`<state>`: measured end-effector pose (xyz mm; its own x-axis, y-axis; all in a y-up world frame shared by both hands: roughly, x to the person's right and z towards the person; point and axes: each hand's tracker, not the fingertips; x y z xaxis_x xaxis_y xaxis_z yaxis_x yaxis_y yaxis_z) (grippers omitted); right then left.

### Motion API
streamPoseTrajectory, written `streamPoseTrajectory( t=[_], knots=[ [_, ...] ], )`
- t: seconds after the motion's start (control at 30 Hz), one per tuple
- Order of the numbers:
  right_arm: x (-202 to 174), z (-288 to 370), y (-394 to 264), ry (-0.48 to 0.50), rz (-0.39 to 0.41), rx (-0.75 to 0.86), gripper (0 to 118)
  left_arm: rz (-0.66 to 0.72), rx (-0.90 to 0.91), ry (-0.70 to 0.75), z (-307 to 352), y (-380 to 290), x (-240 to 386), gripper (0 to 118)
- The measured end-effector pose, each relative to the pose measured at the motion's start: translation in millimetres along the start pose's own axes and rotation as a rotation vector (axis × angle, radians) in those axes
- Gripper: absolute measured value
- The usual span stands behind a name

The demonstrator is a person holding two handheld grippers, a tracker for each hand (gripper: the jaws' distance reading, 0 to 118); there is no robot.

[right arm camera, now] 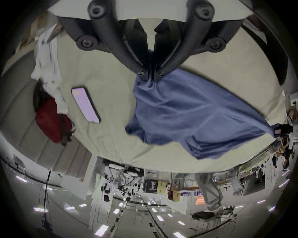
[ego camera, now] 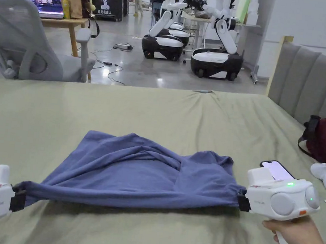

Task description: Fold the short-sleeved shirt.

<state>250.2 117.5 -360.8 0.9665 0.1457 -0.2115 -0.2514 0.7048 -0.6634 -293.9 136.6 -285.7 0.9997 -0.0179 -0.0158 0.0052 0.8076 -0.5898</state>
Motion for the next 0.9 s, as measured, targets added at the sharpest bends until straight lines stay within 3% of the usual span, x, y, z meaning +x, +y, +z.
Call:
streamPoseTrajectory(
  t=[0.13,0.33,0.4,0.43,0.47,0.5,0.53,0.57,0.6,0.63,0.7,0.77,0.83,0.87,0.9],
  knots=[
    [-4.4,-12.5,-35.4,0.025,-0.011,-0.081,6,-0.067,-0.048,0.014,-3.6,-29.4,9.6,2],
    [-0.5,-22.0,-38.7,0.032,-0.082,-0.063,7,-0.027,-0.085,0.026,-23.1,-41.4,13.1,2],
    [0.1,-19.5,-39.8,0.037,-0.077,-0.056,15,-0.039,-0.073,0.035,-23.7,-40.9,16.0,5],
    [-0.3,-19.3,-40.9,0.012,-0.058,-0.039,30,-0.044,-0.064,0.041,-22.5,-41.4,16.6,12],
    [-0.1,-17.3,-41.4,-0.032,-0.039,-0.021,53,-0.051,-0.058,0.059,-21.4,-40.0,17.4,26],
    [0.3,-12.7,-43.5,-0.067,-0.045,-0.009,81,-0.053,-0.054,0.074,-20.3,-38.2,17.4,50],
    [2.9,-9.6,-45.2,-0.056,-0.077,-0.01,115,-0.054,-0.052,0.089,-18.4,-35.5,16.7,87],
    [4.8,-4.1,-47.5,-0.022,-0.122,0.001,118,-0.045,-0.052,0.097,-15.6,-35.4,14.0,113],
    [5.3,6.9,-49.3,0.033,-0.176,0.062,114,-0.028,-0.052,0.09,-11.7,-34.0,12.1,118],
    [6.1,14.9,-51.7,0.069,-0.201,0.088,112,0.016,-0.011,0.051,-2.8,-31.8,12.5,111],
    [4.1,28.6,-54.4,0.064,-0.203,0.077,108,0.038,0.013,0.029,4.8,-29.1,9.2,109],
    [-3.8,39.9,-58.2,0.004,-0.199,0.076,69,0.028,0.017,0.047,14.1,-25.3,11.4,76],
    [-7.1,46.2,-63.5,-0.052,-0.184,0.081,0,-0.004,0.068,0.067,21.9,-26.6,11.8,16],
    [-7.7,47.0,-65.5,-0.062,-0.179,0.074,0,-0.016,0.068,0.072,23.6,-27.3,12.0,5],
    [-10.0,47.5,-66.6,-0.082,-0.178,0.071,0,-0.013,0.066,0.075,24.6,-27.7,11.5,3]
  ],
)
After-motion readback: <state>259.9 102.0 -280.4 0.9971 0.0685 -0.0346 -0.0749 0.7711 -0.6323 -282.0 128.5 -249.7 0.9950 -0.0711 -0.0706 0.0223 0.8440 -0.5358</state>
